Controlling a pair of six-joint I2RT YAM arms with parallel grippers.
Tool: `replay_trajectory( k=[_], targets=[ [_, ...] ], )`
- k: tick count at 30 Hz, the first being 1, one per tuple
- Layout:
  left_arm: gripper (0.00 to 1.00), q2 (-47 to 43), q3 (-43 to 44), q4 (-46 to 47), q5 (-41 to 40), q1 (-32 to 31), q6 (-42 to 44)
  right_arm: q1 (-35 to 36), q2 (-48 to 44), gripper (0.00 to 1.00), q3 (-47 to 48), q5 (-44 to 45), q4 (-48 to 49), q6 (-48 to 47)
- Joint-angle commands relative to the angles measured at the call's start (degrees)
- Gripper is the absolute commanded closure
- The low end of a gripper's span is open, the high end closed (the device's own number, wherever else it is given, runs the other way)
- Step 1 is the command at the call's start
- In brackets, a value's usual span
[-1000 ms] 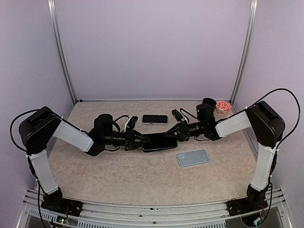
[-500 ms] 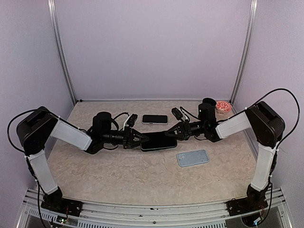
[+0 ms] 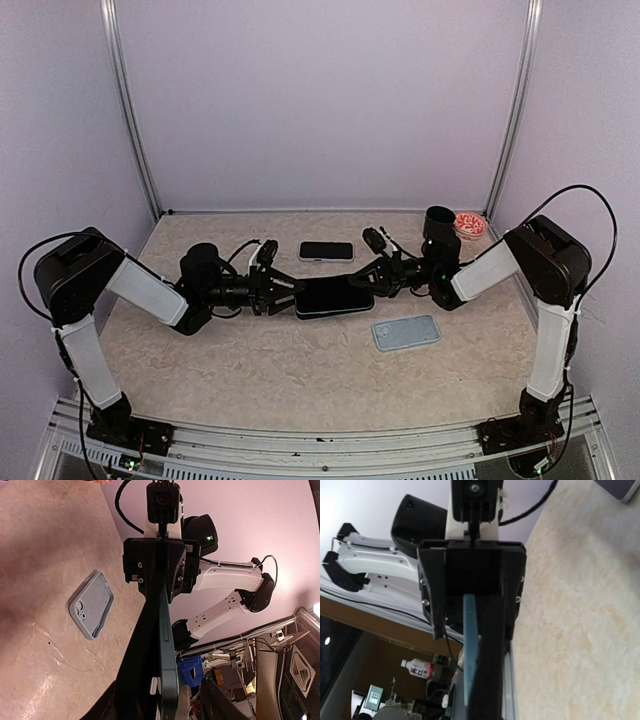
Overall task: Put the phone into the phone case
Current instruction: Press the phone with the phone case.
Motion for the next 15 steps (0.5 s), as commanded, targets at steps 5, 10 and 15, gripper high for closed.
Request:
replay_trajectory(
  k=[5,10,15],
  targets=[
    [0.5,1.4,-1.8,11.2,1.8,-0.7,-4.3,-1.2,-0.5,1.0,0.1,1.4,3.9,1.9],
    [0.54,0.7,-2.3,11.9,2.0,-0.8,-4.1,-1.4,-0.5,1.0,0.4,2.0,2.6,1.2],
    [0.66,0.1,-3.2,15.6,2.2,-1.0,-5.9,-1.4,-0.3,1.0,0.9,2.3,2.6,1.7]
  ],
)
